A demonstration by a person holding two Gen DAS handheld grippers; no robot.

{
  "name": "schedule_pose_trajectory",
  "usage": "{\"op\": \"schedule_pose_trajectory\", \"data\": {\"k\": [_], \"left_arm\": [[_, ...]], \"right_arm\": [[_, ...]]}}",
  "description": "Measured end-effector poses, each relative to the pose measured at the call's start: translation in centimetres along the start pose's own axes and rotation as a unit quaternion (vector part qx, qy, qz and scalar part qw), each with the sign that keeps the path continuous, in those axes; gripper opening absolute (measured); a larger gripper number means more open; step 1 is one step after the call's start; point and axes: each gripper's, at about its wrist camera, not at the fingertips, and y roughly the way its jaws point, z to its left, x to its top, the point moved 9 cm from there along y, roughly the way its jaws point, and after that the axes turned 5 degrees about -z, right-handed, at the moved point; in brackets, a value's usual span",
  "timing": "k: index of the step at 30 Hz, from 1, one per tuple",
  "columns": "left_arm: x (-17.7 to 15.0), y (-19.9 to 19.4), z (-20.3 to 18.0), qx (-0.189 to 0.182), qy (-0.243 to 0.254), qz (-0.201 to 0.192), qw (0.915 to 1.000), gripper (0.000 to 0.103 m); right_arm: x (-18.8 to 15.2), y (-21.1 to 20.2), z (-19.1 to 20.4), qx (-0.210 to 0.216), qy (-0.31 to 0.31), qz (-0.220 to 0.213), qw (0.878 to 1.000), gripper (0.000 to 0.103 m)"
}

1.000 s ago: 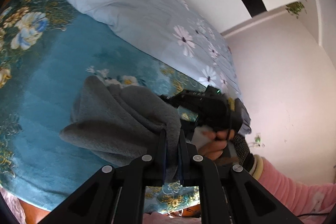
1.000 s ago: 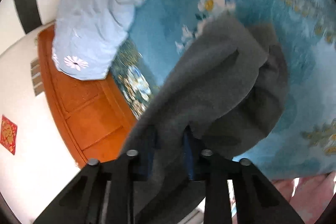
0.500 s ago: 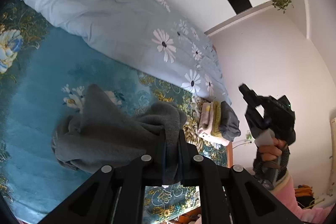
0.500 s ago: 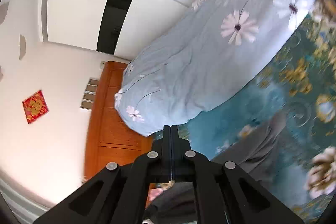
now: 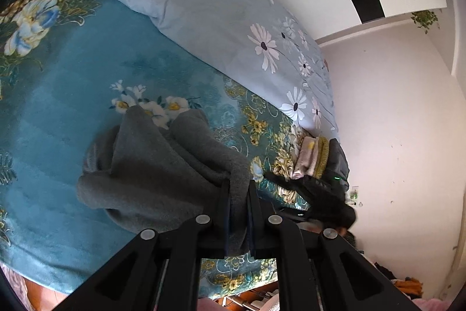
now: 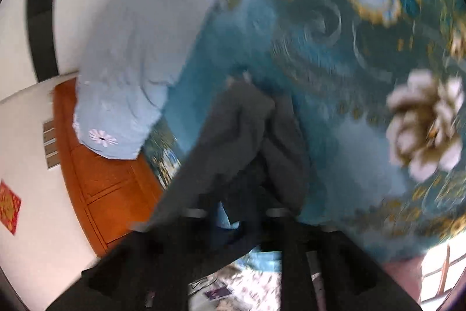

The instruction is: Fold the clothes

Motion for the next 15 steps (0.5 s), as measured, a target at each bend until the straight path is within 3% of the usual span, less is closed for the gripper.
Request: {"op": "schedule_pose_trajectory", "data": {"k": [1, 8, 12, 13, 14, 15], "left_arm": [[0.0, -0.1, 0.1, 0.001, 0.000, -0.001, 1.0000, 0.009], [-0.9, -0.9, -1.4, -0.004, 0.029, 0.000, 0.9996, 0.009], [-1.9, -1.2, -1.4, 0.012, 0.046, 0.009, 0.9988, 0.009], [-2.2, -1.3, -1.3, 0.014, 0.045, 0.009, 0.9989, 0.009], [-2.3, -1.5, -0.9, 0.016, 0.040, 0.008, 0.9990, 0.009], [-2.5, -1.6, -0.5, 0.017, 0.035, 0.006, 0.9992, 0.010]], "right_arm": [[-0.5, 1.4, 0.1, 0.008, 0.007, 0.015, 1.000, 0.066], [-3.4, 8.7, 1.5, 0.004, 0.026, 0.087, 0.996, 0.065], [-2.9, 11.3, 2.4, 0.032, 0.070, 0.083, 0.994, 0.064], [-2.6, 11.5, 2.8, 0.034, 0.071, 0.080, 0.994, 0.052], [-2.3, 11.5, 3.5, 0.031, 0.061, 0.075, 0.995, 0.023], [-1.9, 11.3, 4.2, 0.028, 0.047, 0.068, 0.996, 0.014]]}}
